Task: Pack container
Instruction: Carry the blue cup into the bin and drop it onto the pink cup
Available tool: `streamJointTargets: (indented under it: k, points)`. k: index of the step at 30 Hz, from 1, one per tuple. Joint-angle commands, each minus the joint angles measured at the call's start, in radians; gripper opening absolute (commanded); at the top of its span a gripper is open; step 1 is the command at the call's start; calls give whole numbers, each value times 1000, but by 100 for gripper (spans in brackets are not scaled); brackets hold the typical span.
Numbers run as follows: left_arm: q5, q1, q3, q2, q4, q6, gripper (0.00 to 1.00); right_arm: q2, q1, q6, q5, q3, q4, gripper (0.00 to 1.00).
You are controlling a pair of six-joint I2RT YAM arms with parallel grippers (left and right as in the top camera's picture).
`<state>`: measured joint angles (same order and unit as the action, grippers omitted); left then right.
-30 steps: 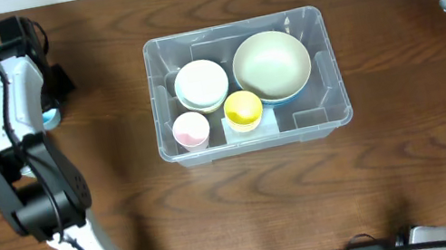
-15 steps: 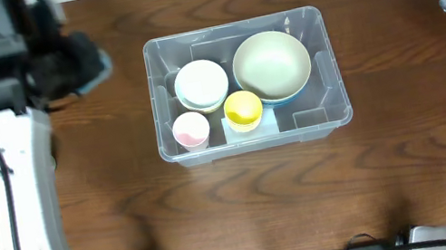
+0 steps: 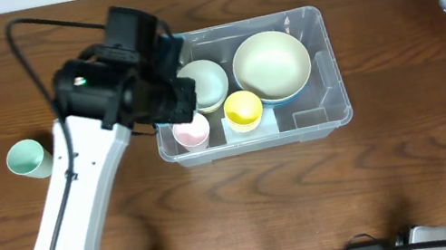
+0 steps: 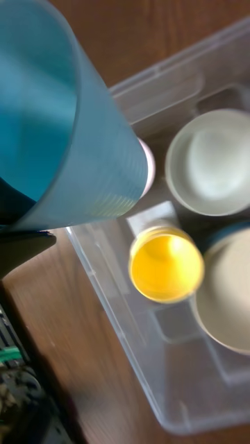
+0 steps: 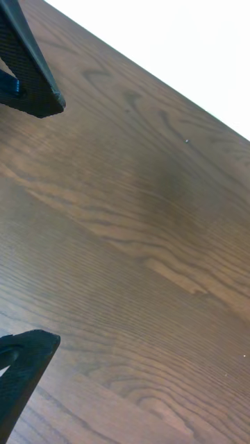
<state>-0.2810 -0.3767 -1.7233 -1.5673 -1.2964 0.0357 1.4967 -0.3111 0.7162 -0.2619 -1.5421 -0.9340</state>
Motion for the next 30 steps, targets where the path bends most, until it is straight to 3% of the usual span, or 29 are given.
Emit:
streamJointTargets:
  k: [1, 9, 16, 17, 18, 19, 20, 23, 30]
  points:
    - [32, -2, 68, -30, 10, -25, 6, -6, -3, 12, -11, -8, -2, 99]
    - [32, -2, 248, -47, 145, -25, 5, -6, -3, 12, -11, -8, -2, 99]
    - [32, -2, 303, -47, 214, -25, 7, -6, -3, 12, -11, -8, -2, 99]
    - [32, -2, 303, -47, 214, -25, 17, -6, -3, 12, -11, -8, -2, 99]
    - [32, -2, 303, -47, 215, -25, 45, -6, -3, 12, -11, -8, -2, 99]
    - [32, -2, 303, -47, 215, -25, 66, -6, -3, 12, -11, -8, -2, 99]
    - [32, -2, 303, -47, 218, -25, 79, -6, -3, 12, -11, -8, -2, 99]
    - [32, -2, 302, -47, 230, -25, 88, -6, -3, 12, -11, -8, -2, 99]
    - [32, 0, 235, -8, 205, -24, 88, -6, -3, 12, -11, -8, -2, 99]
